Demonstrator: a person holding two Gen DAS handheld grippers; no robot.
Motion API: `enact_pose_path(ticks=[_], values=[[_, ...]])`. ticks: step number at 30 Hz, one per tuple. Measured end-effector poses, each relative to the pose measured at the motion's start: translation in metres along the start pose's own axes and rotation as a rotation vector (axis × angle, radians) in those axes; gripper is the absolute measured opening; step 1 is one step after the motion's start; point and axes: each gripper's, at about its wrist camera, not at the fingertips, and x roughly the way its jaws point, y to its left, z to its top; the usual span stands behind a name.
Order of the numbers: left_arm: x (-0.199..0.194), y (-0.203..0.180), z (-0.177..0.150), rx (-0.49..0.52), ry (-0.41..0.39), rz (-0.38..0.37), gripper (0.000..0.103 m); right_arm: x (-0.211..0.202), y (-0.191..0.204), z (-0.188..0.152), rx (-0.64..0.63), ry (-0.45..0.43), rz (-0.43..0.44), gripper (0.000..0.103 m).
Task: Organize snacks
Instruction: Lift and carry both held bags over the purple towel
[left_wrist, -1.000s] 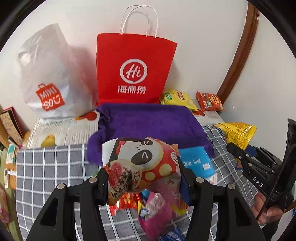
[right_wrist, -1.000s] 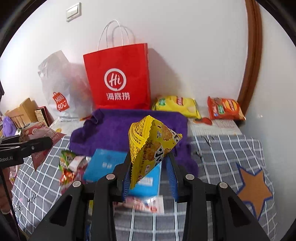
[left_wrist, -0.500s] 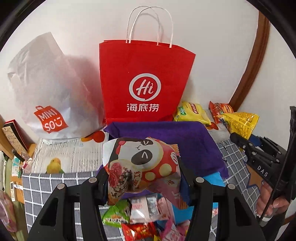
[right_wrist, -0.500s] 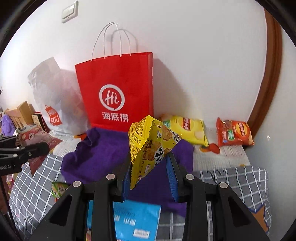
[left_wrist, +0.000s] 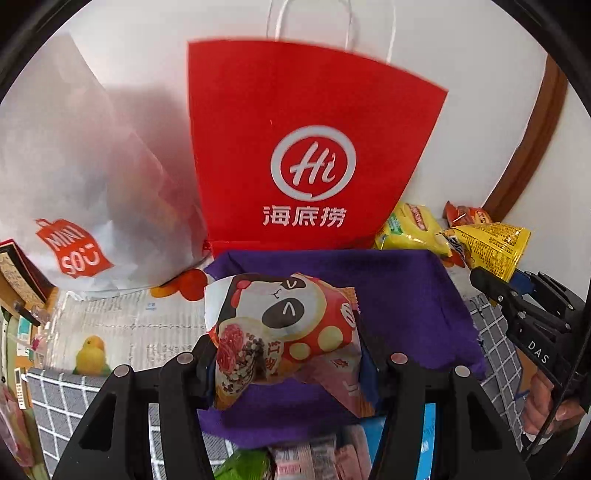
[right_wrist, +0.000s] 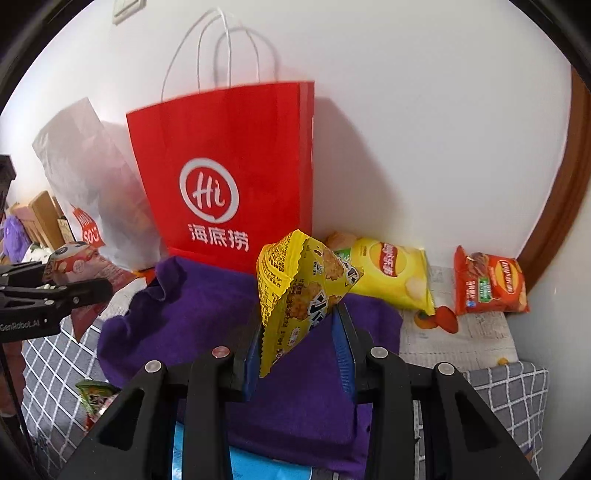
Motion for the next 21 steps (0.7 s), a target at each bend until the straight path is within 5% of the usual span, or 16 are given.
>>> enact_pose_path(ticks=[21], values=[[0.082, 0.016, -0.009, -0.018, 0.122, 0.014, 0.055, 0.087, -0.013, -0.034, -0.002, 0.192, 0.033, 0.035]])
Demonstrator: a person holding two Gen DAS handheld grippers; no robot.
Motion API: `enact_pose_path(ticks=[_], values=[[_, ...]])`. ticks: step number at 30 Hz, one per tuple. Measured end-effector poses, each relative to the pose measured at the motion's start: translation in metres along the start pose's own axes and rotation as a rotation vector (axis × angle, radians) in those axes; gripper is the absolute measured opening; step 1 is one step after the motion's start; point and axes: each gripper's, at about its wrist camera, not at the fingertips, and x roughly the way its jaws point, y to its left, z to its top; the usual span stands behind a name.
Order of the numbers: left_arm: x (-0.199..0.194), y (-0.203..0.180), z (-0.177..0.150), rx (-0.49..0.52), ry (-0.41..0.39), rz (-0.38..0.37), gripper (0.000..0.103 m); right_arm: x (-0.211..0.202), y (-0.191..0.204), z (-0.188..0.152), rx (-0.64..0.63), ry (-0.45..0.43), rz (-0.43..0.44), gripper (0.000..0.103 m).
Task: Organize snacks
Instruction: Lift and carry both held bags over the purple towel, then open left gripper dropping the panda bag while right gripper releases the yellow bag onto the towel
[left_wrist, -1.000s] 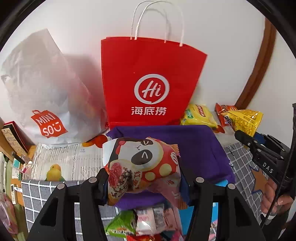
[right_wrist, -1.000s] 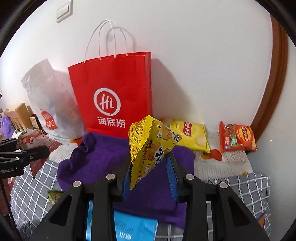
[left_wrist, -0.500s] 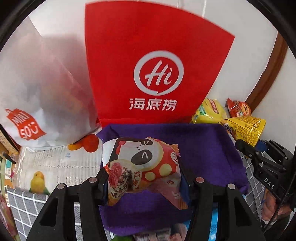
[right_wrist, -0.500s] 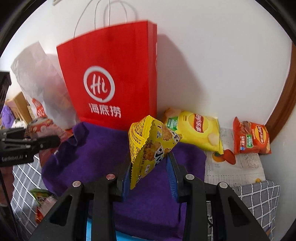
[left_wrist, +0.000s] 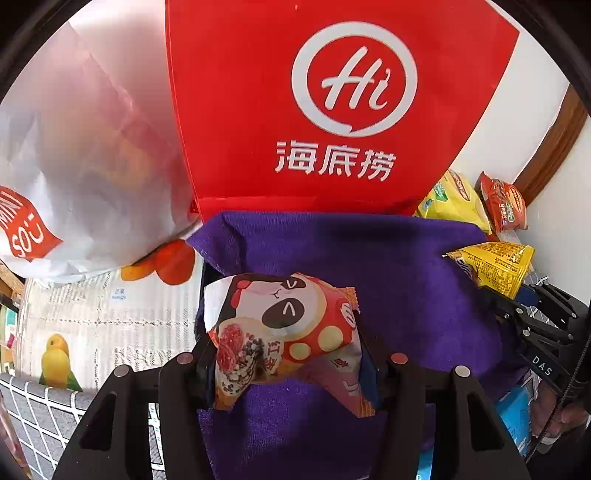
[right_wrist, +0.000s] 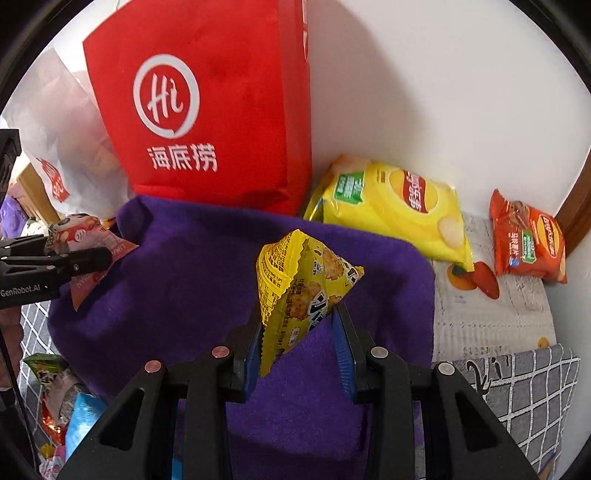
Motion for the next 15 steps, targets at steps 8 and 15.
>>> enact_pose_path(ticks=[8, 15], values=[[0.013, -0.007, 0.004, 0.007, 0.015, 0.002, 0.056, 0.007, 0.001, -0.001, -0.002, 0.022, -0.004, 0.035], [0.018, -0.008, 0.006, 0.014, 0.026, 0.001, 0.057, 0.008, 0.002, 0.000, -0.011, 0.029, -0.005, 0.038]])
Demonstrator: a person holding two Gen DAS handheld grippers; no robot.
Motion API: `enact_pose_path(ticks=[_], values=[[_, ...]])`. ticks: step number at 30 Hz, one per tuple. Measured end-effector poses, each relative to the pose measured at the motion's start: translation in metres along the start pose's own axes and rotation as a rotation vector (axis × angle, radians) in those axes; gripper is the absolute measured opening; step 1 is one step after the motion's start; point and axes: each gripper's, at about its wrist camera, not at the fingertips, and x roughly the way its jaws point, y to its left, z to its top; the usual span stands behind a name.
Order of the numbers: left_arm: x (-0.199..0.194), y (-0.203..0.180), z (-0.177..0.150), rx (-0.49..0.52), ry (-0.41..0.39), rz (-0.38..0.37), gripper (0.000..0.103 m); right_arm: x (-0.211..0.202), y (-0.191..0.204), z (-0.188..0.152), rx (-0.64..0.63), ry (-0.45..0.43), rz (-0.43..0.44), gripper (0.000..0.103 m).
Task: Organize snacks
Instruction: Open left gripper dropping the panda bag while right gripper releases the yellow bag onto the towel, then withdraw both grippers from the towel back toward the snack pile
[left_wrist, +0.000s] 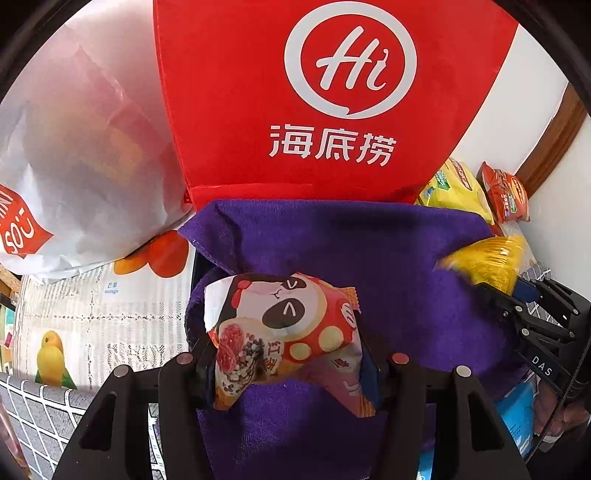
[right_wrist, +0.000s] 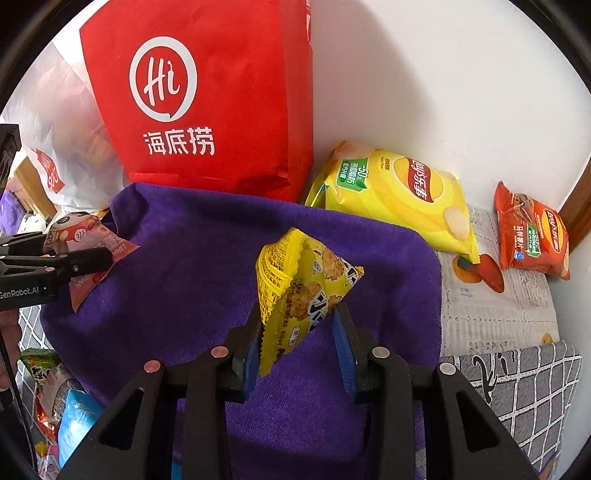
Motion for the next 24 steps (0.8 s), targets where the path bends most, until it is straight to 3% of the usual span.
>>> enact_pose_path(ticks=[4, 11, 14, 18, 24], values=[[-0.001, 0.001, 0.000, 0.000, -0.002, -0.004, 0.057, -0.005, 0.001, 0.001, -0.008, -0.014, -0.004, 0.049], [-0.004, 0.005, 0.000, 0.002, 0.006, -0.029, 0.057, -0.021, 0.005, 0.004, -0.021, -0.047, -0.015, 0.057], [-0.007, 0.003, 0.001, 0.023, 0.016, -0.054, 0.067, -0.028, 0.006, 0.005, -0.023, -0.061, -0.022, 0.062], [-0.019, -0.001, 0.001, 0.042, -0.016, -0.027, 0.077, -0.035, 0.009, 0.007, -0.024, -0.061, -0.060, 0.066], [-0.038, -0.003, 0.002, 0.044, -0.033, 0.009, 0.077, -0.058, 0.011, 0.012, -0.006, -0.109, -0.110, 0.076]])
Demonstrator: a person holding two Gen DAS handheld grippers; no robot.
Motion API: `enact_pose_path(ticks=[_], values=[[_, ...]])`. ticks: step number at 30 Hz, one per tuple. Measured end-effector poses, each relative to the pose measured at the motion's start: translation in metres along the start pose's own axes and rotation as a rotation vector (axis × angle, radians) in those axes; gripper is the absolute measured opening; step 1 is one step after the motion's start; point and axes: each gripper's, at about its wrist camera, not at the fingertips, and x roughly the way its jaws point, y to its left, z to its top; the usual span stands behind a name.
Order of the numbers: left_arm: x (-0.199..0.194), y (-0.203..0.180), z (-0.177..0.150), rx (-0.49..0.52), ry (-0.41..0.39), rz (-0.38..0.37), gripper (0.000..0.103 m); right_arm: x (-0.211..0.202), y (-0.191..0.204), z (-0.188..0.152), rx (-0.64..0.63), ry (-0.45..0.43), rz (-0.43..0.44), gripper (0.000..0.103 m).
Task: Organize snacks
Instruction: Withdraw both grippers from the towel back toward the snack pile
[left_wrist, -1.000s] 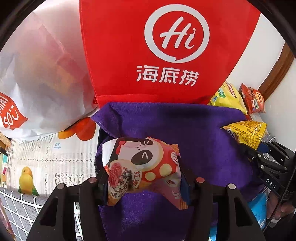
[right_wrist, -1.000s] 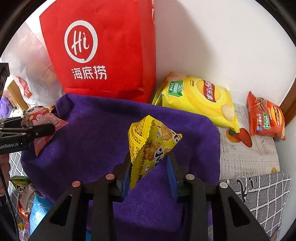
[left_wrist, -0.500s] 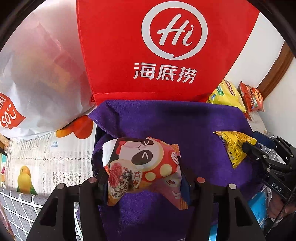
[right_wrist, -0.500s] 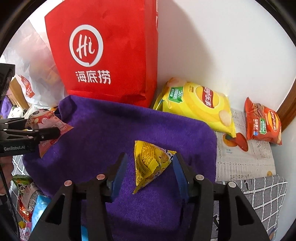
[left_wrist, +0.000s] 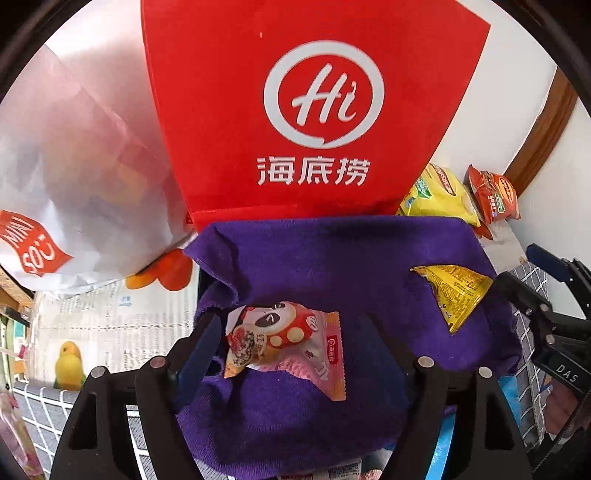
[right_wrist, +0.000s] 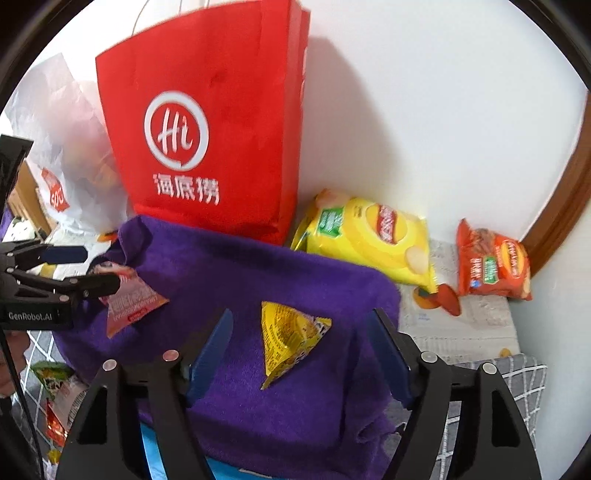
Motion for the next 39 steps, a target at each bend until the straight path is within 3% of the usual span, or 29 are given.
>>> enact_pose_path(ticks=[3, 7, 12, 16, 21, 24, 31, 39], values=[[-0.013, -0.001, 0.001, 0.002, -0.017, 0.013, 0.077, -0.015, -0.001, 0.002, 0.039, -0.017, -0.047, 0.080], [-0.035, -0.010, -0.002, 0.007, -0.041, -0.035, 0.078, -0.030, -0.006, 0.000, 0.098, 0.002, -0.140, 0.082], [-0.067, -0.027, -0.007, 0.055, -0.087, -0.049, 0.080, -0.061, -0.002, -0.014, 0.078, -0.022, -0.207, 0.082], [-0.093, -0.033, -0.018, 0.047, -0.100, -0.102, 0.080, -0.087, 0.003, -0.028, 0.074, -0.062, -0.189, 0.082], [-0.123, -0.034, -0.045, 0.038, -0.125, -0.098, 0.080, -0.112, 0.013, -0.046, 0.065, -0.068, -0.206, 0.082], [-0.135, -0.027, -0.062, -0.004, -0.119, -0.108, 0.080, -0.120, 0.016, -0.062, 0.089, -0.038, -0.137, 0.082], [-0.158, -0.016, -0.100, -0.010, -0.124, -0.035, 0.080, -0.137, 0.024, -0.097, 0.095, 0.023, -0.106, 0.084], [-0.161, -0.007, -0.133, -0.037, -0.093, -0.033, 0.080, -0.163, 0.026, -0.132, 0.113, -0.013, -0.120, 0.084]])
